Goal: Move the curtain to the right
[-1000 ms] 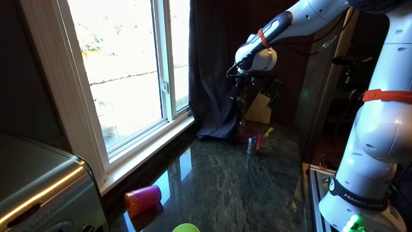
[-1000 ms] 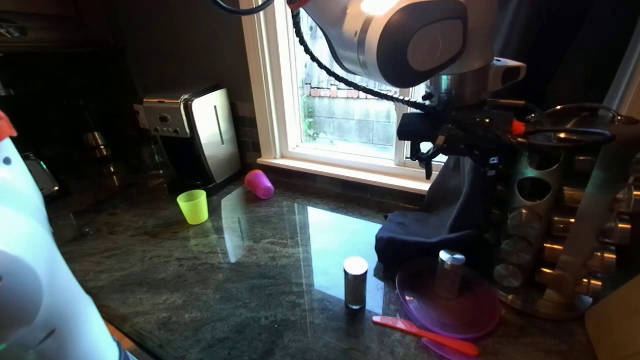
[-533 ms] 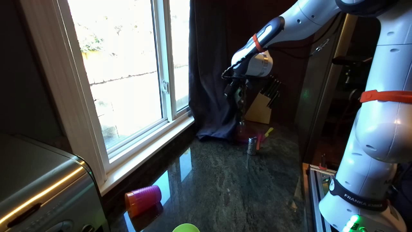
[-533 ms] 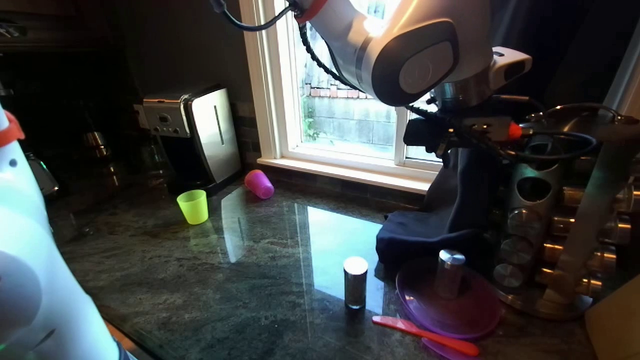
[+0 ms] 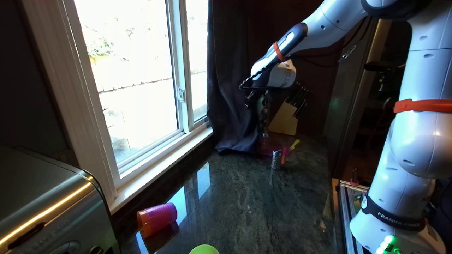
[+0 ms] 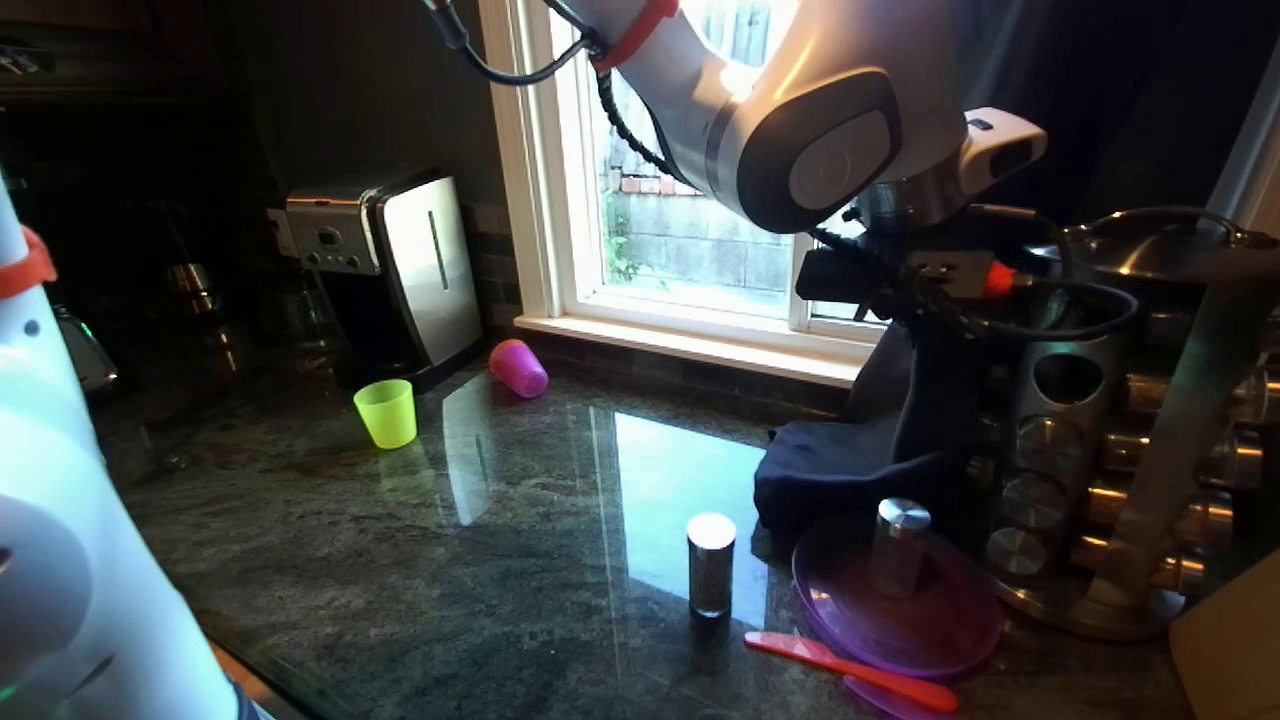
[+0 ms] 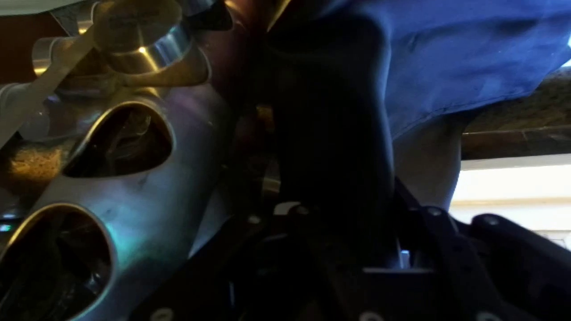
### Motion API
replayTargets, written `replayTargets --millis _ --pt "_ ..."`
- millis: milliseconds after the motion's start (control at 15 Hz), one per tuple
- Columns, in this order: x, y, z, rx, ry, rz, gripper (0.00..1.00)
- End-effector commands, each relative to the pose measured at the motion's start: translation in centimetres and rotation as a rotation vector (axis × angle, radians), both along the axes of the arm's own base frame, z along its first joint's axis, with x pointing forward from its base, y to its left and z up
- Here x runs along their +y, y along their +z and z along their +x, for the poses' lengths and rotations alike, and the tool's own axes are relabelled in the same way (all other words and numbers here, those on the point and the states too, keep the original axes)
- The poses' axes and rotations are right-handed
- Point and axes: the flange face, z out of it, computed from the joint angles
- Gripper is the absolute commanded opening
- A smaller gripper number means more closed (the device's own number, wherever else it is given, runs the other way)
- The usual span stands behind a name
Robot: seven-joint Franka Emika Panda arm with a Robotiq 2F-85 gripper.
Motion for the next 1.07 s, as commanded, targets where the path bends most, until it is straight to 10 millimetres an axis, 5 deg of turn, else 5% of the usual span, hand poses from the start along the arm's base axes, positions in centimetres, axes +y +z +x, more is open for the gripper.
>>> replayTargets --millis 0,133,400,800,1000 --pt "2.1 0.1 0.4 -0.004 -0.01 0.058 0.11" --pt "3.7 0.6 1.0 -0.003 0.004 0.111 0.01" --pt "6.9 2.4 3.1 -0.06 0.037 0.205 0.0" --pt "9.1 7.7 9.7 -0.293 0.027 0.235 0.0" --pt "8.7 8.6 13.0 -0.362 -0.01 0.214 0.0"
